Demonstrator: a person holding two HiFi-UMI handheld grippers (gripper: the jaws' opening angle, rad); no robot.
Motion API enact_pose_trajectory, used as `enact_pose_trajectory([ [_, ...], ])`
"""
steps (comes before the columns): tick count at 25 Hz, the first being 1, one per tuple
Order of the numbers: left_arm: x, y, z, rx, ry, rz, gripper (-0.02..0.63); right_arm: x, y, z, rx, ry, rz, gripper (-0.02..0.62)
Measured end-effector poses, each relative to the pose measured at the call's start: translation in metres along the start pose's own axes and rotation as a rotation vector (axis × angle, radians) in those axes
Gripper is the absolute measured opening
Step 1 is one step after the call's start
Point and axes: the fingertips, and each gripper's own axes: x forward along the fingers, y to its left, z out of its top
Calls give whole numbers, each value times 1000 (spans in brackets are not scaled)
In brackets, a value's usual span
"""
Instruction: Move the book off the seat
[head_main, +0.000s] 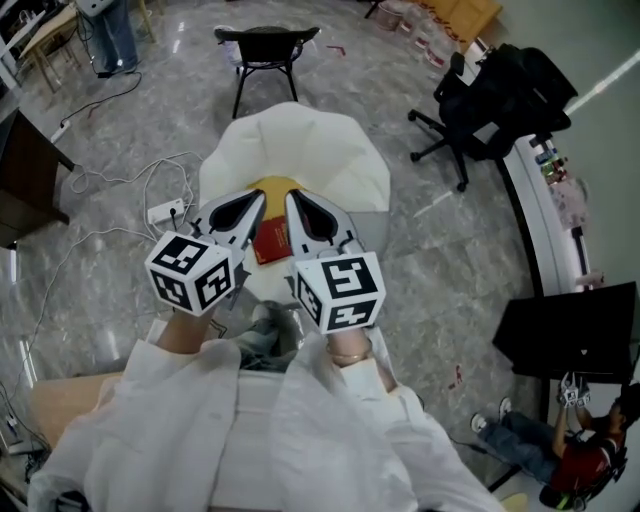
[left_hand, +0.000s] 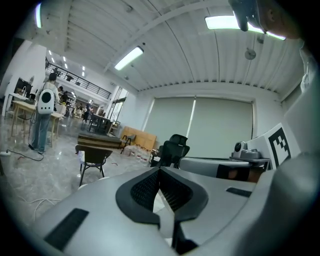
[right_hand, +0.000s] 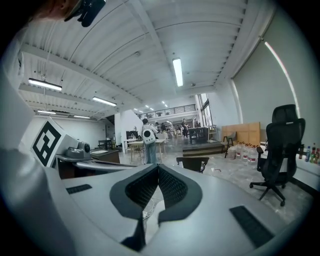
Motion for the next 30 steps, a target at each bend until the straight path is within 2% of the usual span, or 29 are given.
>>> enact_pose_trajectory([
  [5,16,23,12,8,3,-22,5,28,-13,5,10,0,-34,11],
  [12,27,38,21,-1,-24,-64,5,51,-15,5,13,17,-39,12],
  [18,35,39,22,-20,-24,-57,5,53,-20,7,17,19,-23,12],
  [30,60,36,35,-4,-20,-5,5,60,-41,21,1,18,25,12],
])
